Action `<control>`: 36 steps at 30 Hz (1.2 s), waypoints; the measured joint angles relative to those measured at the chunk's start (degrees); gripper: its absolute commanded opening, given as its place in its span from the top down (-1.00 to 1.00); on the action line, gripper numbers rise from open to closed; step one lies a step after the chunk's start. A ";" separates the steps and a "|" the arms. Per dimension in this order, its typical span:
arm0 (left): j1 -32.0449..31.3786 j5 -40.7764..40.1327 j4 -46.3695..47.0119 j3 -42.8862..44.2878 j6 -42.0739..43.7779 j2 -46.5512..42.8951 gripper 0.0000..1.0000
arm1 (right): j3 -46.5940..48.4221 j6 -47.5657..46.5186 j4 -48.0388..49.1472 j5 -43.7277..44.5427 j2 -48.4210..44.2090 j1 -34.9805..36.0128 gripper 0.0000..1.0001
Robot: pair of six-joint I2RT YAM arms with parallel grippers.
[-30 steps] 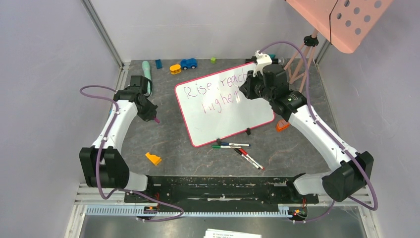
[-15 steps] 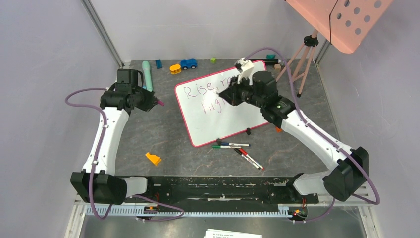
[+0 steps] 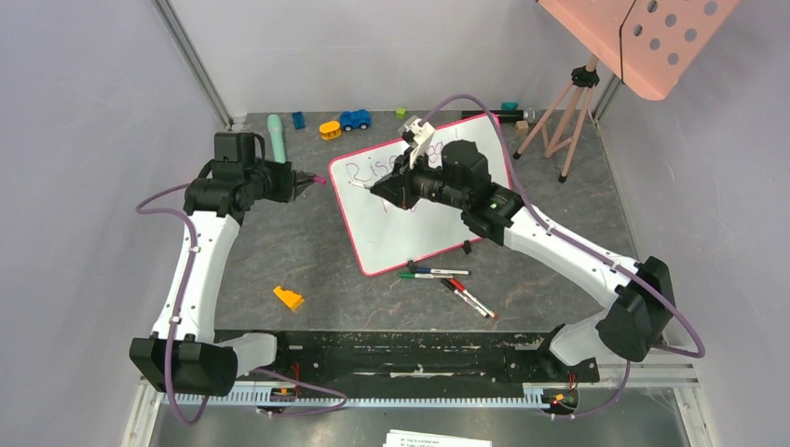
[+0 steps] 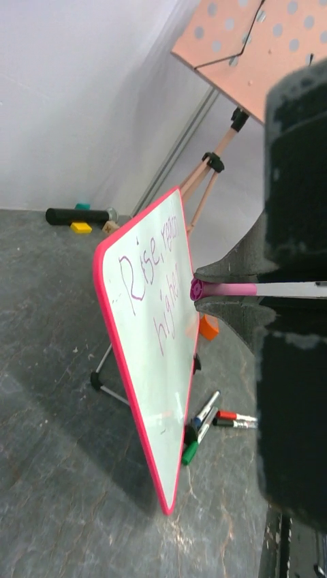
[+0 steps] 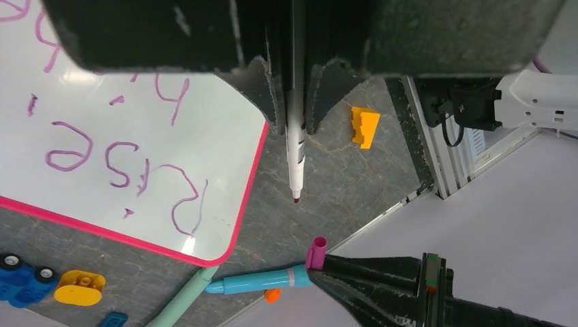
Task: Write a sentence on the whiteboard
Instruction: Insert the whiteboard marker without the cap into the pen cap.
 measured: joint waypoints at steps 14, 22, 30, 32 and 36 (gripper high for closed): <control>0.00 1.84 2.51 -1.18 -2.19 -0.17 0.96 | 2.25 0.04 2.27 -0.52 2.91 2.62 1.00; 0.00 2.89 2.99 -1.88 -3.13 -0.13 0.96 | 4.63 0.07 2.73 -0.59 6.40 2.75 1.00; 0.00 3.32 3.17 -2.86 -4.22 -0.07 0.96 | 4.66 0.35 2.99 -0.66 6.62 2.75 1.00; 0.00 3.39 3.17 -3.32 -4.28 -0.07 0.96 | 4.66 0.46 3.08 -0.66 6.69 2.75 1.00; 0.00 4.26 3.15 -3.76 -4.44 -0.07 0.96 | 4.68 0.52 3.13 -0.68 7.15 2.75 1.00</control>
